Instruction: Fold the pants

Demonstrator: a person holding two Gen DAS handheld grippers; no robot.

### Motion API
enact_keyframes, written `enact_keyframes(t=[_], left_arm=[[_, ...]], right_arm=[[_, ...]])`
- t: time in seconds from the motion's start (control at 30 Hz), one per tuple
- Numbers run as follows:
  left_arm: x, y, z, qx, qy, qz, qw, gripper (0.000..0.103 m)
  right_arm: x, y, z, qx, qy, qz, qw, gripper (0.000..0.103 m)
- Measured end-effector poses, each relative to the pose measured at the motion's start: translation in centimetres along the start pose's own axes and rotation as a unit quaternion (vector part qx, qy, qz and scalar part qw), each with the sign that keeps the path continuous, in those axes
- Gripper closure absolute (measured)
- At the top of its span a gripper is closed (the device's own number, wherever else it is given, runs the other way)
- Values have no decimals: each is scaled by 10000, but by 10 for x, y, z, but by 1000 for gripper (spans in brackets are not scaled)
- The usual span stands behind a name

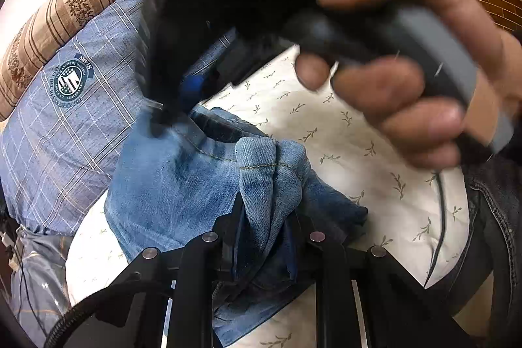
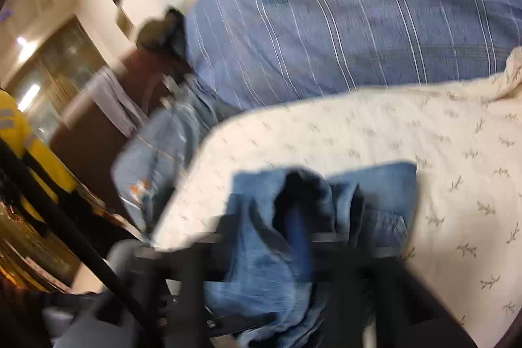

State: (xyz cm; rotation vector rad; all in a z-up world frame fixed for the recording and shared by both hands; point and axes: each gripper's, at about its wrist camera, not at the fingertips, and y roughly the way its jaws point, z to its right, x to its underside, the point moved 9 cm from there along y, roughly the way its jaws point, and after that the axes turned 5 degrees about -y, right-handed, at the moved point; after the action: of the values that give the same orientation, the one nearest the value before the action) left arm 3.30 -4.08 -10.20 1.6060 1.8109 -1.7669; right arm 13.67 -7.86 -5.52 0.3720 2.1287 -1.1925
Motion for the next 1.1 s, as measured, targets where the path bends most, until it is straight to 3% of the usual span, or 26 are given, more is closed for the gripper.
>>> enact_keyframes(t=[0.03,0.2,0.3,0.4,0.47,0.5,0.53,0.63,0.7,0.87,0.9,0.93,0.97,1.1], left_arm=[[-1,1,-2,6,0,14,10000,85],[-3,-4,0,224,-122,197,9995,84],[8,10,4,346,-286,84,9990,84],[3,6,-11,602,-754,171,9952,76],[2,-7,-15,917,-1067,282,9897,65],[2,-13,-19,1026,-1203,324,9869,63],[4,-16,-23,1059,-1270,327,9857,62],[13,-11,-36,970,-1329,228,9861,62],[15,-14,-44,1104,-1561,243,9813,62],[23,-29,-58,1202,-2080,317,9702,62],[28,-26,-62,1168,-2162,236,9691,62],[31,-24,-63,1167,-2219,164,9679,62],[35,-21,-62,1185,-2273,76,9666,62],[43,-17,-70,1276,-2408,-84,9621,61]], right_arm=[[1,0,8,233,67,52,9997,99],[2,-36,24,257,453,438,9977,101],[27,2,58,756,757,-270,9939,101],[32,12,68,498,1159,-326,9915,100],[28,1,64,294,1254,-138,9916,84],[28,-8,63,319,1334,15,9905,55],[29,-19,61,337,1368,180,9899,38],[42,-48,47,166,1489,584,9870,38],[60,-60,41,127,1641,753,9835,38],[87,-48,20,24,1727,483,9838,41],[90,-40,16,72,1644,341,9858,55],[93,-34,16,247,1564,173,9872,82],[99,-25,18,639,1474,-120,9869,82],[111,-38,13,890,1492,-150,9847,86]])
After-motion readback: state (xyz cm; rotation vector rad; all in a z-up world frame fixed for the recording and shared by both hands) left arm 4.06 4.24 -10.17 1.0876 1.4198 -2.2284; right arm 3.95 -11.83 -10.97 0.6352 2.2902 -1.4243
